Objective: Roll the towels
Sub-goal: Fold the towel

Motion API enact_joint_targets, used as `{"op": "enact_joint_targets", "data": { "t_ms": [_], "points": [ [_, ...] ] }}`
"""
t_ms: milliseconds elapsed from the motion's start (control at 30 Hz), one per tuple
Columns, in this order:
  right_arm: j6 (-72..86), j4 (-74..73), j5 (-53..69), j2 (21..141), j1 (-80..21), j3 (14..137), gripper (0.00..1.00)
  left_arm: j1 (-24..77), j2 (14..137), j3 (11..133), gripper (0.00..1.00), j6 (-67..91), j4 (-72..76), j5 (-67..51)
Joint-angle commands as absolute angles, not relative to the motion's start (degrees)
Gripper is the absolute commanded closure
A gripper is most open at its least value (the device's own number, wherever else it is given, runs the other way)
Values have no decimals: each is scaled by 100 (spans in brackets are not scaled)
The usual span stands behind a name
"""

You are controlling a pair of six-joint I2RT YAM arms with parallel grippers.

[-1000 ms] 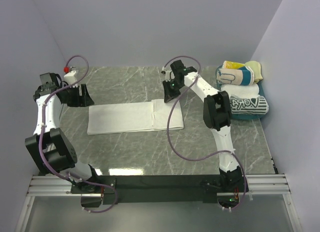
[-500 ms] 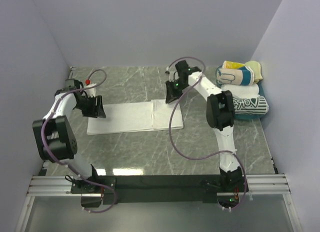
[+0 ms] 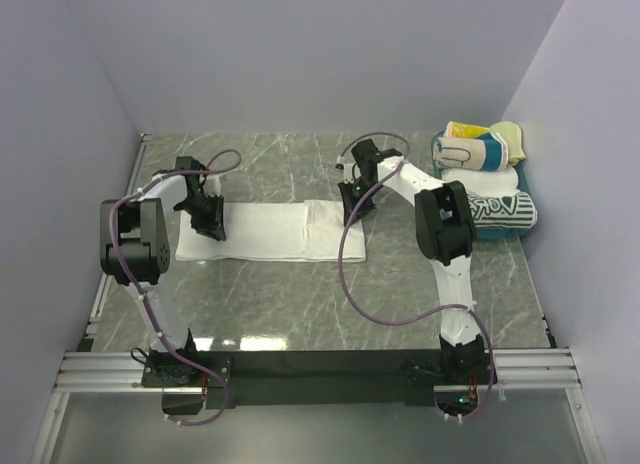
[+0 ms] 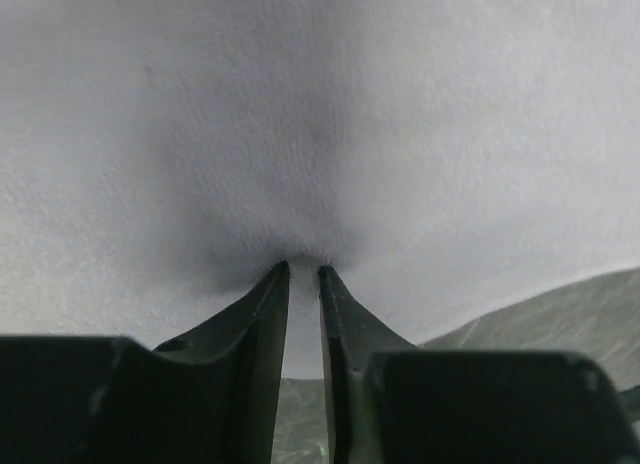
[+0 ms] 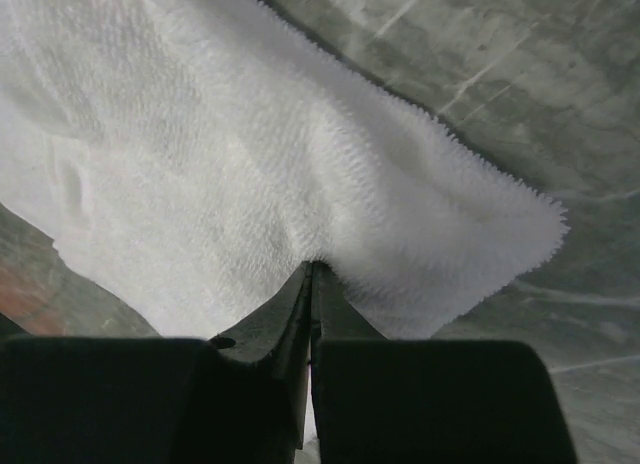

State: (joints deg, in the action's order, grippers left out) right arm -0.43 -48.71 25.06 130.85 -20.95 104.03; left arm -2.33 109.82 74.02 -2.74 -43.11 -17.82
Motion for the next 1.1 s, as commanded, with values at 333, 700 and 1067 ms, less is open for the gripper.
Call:
{"op": "enact_joint_targets", "data": {
  "t_ms": [333, 700, 1067],
  "points": [
    [-307, -4456, 3680, 11471, -3188, 7912, 95, -35, 13884, 11779, 71, -71, -4552, -1827],
    [-185, -4536, 3975, 10408, -3491, 8376, 88, 1028, 13117, 12316, 36, 781, -3631, -2013],
    [-158, -4253, 2364, 11247, -2804, 8525, 80, 70, 11550, 10742, 1, 1415, -2961, -2418]
  ]
}}
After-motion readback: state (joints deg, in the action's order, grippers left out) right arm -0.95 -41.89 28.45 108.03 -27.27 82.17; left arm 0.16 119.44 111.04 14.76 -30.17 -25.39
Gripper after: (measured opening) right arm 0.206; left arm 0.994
